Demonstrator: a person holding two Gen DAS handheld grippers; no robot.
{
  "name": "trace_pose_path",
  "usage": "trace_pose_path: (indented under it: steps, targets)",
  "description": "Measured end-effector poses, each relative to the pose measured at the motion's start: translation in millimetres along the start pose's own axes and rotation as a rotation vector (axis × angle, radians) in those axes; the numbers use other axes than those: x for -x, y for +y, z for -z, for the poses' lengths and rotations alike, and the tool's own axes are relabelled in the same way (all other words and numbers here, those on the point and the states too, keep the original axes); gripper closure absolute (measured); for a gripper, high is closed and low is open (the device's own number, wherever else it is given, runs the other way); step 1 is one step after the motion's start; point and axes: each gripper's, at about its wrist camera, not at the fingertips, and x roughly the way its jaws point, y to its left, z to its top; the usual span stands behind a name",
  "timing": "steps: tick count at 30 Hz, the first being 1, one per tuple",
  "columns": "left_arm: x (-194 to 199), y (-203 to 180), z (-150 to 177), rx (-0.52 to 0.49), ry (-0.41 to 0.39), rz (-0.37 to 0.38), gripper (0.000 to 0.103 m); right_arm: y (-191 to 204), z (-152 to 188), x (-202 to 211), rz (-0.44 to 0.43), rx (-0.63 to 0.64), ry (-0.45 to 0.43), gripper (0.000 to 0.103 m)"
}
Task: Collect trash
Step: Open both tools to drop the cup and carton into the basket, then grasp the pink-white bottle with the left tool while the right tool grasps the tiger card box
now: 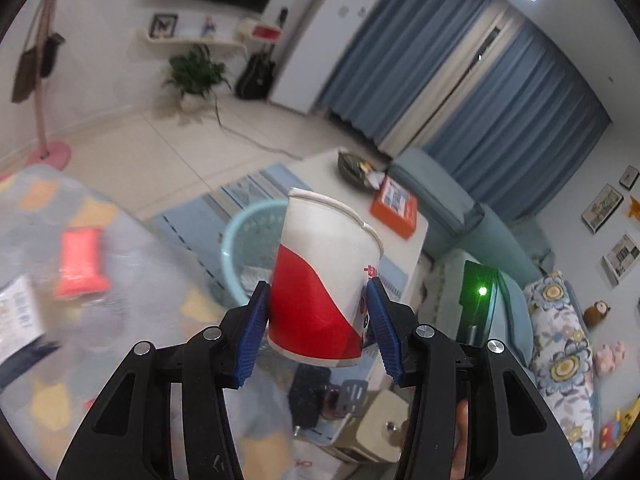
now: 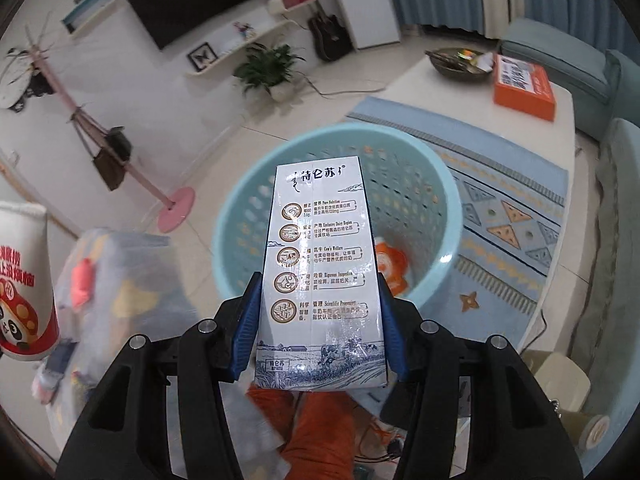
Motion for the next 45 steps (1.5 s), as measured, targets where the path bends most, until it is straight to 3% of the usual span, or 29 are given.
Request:
trace_pose_path:
  steps: [9,12,17,25,35,40,45]
  targets:
    - [-63.6,-7.9,-9.9,-0.008,0.048,-0.072,0.056,-27.6,-12.9,-34.9,0.045,-0.051,0.028,0.052]
    - [-71.1,-7.1,-15.5,0.002,0.048,-0.080,0.040,-32.2,-14.7,-36.6,0.049,-0.061,0.035,0.045]
    - [-64.5,-8.3,-17.9,0.003,0.041,-0.073,0.039,-33.0,-9.9,-22.5,0.032,-0.046,0.021,0.045]
    - [-1.7,-11.0,-1.3,-0.042,-0.052,-0.080,0.039,0.4,-0.1,25.2,-0.020,0.029,-0.040,0.045]
    - [112.3,5.7,19.4,-0.074,-0.218,-0.105,0.039,107.1,47.5,97.1,-0.146,0.255,-0.089,0.036]
    - [175.8,53.8,42.1,-0.036,-0.288,-0.176,0.035,163.9,88.5,106.0,-0.215,0.354,-0.056,0.027]
    - [234.2,125.2,63.7,0.058,-0.326,-0.298,0.033,219.0,130.8,80.3,-0.251,0.436,0.070,0.021]
